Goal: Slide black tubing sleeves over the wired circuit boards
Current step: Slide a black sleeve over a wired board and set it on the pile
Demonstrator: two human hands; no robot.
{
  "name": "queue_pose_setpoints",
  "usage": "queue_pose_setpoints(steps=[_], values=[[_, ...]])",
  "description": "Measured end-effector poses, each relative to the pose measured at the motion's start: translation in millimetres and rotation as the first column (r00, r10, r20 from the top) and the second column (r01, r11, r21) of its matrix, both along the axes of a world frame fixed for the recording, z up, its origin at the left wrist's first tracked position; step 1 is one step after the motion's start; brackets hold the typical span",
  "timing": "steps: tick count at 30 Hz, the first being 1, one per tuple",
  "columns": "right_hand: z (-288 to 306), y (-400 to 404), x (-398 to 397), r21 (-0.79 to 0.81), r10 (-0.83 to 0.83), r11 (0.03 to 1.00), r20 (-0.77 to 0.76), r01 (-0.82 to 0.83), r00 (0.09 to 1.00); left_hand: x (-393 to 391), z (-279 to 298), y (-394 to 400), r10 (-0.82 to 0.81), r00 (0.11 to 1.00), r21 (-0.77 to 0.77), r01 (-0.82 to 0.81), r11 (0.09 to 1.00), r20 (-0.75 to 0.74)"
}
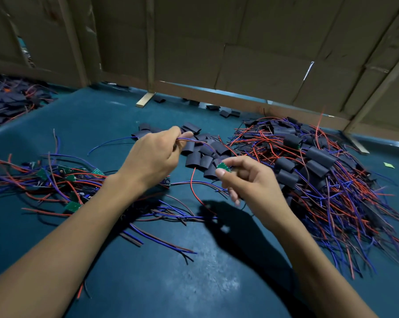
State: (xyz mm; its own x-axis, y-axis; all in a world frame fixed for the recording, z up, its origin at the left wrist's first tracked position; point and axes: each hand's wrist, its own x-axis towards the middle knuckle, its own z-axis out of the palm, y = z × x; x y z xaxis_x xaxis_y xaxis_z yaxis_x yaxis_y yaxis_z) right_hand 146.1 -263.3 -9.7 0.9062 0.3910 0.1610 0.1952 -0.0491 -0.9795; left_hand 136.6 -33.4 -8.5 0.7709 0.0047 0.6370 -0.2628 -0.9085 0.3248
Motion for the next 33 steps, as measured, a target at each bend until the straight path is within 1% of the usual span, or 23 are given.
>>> queue_pose_setpoints(steps=[3,5,6,8,11,12,14,15,17,20,23,26,30,33], values=[[3,-2,3,0.103,-0.068,0.993,0.039,0.064,0.997,-3,2,-3,-0.027,0.996,0.191,0.009,0.982,0.090],[6,-3,2,0.124,-0.063,0.991,0.107,0.050,0.992,-5,3,-8,-0.042,0.991,0.268,0.006,0.963,0.129],[8,-4,1,0.103,-0.060,0.994,0.157,0.044,0.986,-5,3,-9,-0.043,0.989,0.282,0.001,0.959,0.144],[10,-7,1,0.011,-0.064,0.998,0.262,0.063,0.963,-5,4,-10,-0.023,0.986,0.295,-0.027,0.955,0.167],[10,-12,5,-0.099,-0.074,0.988,0.381,0.121,0.921,-5,4,-7,0.051,0.982,0.303,-0.104,0.947,0.180],[8,-14,6,-0.128,-0.088,0.979,0.448,0.161,0.890,-5,5,-6,0.074,0.981,0.303,-0.126,0.945,0.177],[5,-14,5,-0.170,-0.117,0.949,0.592,0.265,0.797,-5,5,-5,0.093,0.982,0.306,-0.141,0.941,0.165],[4,-12,4,-0.162,-0.136,0.940,0.629,0.300,0.765,-5,5,-5,0.091,0.982,0.313,-0.139,0.940,0.163],[3,-9,1,-0.115,-0.165,0.941,0.664,0.318,0.729,-5,6,-7,0.084,0.982,0.347,-0.139,0.928,0.169],[1,-5,-1,-0.062,-0.185,0.939,0.738,0.338,0.649,-6,8,-9,0.099,0.980,0.408,-0.164,0.898,0.174],[3,-7,-1,-0.019,-0.211,0.941,0.750,0.338,0.627,-7,12,-4,0.145,0.976,0.413,-0.202,0.888,0.165],[4,-10,1,-0.035,-0.176,0.946,0.779,0.323,0.601,-7,12,0,0.170,0.973,0.401,-0.221,0.889,0.158],[3,-7,0,-0.077,-0.094,0.960,0.816,0.269,0.570,-4,7,-1,0.213,0.969,0.433,-0.245,0.868,0.123],[3,-8,0,-0.101,-0.062,0.961,0.826,0.256,0.560,-2,4,2,0.250,0.964,0.381,-0.267,0.885,0.095]])
